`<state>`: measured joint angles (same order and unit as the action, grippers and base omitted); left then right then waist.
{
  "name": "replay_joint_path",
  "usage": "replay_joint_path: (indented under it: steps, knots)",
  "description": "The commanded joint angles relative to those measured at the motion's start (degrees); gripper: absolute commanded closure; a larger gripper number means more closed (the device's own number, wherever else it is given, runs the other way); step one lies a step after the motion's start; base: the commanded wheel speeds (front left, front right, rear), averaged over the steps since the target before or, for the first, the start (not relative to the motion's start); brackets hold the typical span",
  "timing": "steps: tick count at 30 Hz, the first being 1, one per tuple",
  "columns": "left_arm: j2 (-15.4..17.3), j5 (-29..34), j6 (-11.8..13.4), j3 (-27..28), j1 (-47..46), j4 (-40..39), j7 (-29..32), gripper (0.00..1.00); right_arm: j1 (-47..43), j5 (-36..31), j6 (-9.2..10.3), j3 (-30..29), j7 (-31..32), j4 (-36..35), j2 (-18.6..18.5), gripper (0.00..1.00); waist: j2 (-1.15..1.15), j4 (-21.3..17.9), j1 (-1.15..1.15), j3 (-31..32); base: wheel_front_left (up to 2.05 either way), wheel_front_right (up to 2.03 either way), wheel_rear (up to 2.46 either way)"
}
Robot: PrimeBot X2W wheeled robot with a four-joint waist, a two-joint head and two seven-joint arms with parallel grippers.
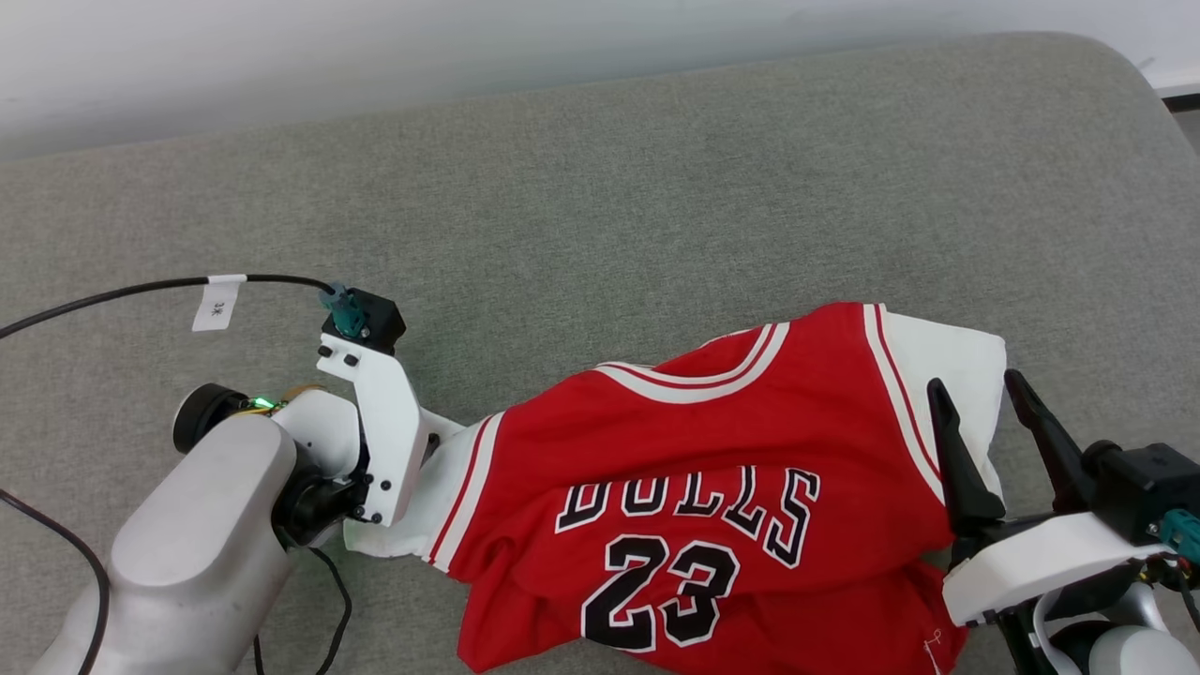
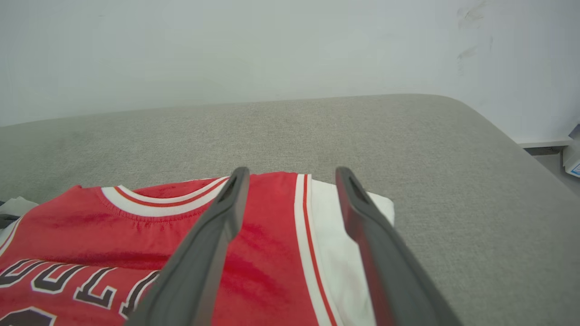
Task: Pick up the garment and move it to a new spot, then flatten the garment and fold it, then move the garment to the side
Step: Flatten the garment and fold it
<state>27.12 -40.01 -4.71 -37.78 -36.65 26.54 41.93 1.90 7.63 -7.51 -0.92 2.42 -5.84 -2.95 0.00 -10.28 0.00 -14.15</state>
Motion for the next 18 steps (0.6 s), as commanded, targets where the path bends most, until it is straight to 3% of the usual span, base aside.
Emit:
replay_joint_path:
  steps: [1,5,10,18]
  knots:
    - [-0.45,-0.24,-0.46,-2.45,4.45,1.88,2.07,1.0,0.76,0.54,0.03,-0.2,-0.41,0.5,0.12,0.0,0.0,-0.1,0.0,-0.04,0.0,0.0,0.0]
    - [-0.6,0.43,0.72,-1.91,5.14,1.21,-0.52,1.0,0.89,0.95,0.04,-0.96,-0.51,1.35,0.12,0.0,0.0,0.22,0.0,0.66,0.0,0.0,0.0]
    - [-0.34,2.81,4.04,0.27,5.53,-0.66,-9.33,1.0,0.17,2.41,0.04,-3.73,0.96,3.34,0.1,0.0,0.0,2.15,0.0,3.03,0.0,0.0,0.0]
    - [-1.14,4.32,8.76,3.42,9.13,-6.27,-22.1,1.0,1.23,6.55,0.03,-12.02,9.69,12.33,-1.94,0.0,0.0,6.96,0.0,6.89,0.0,0.0,0.0]
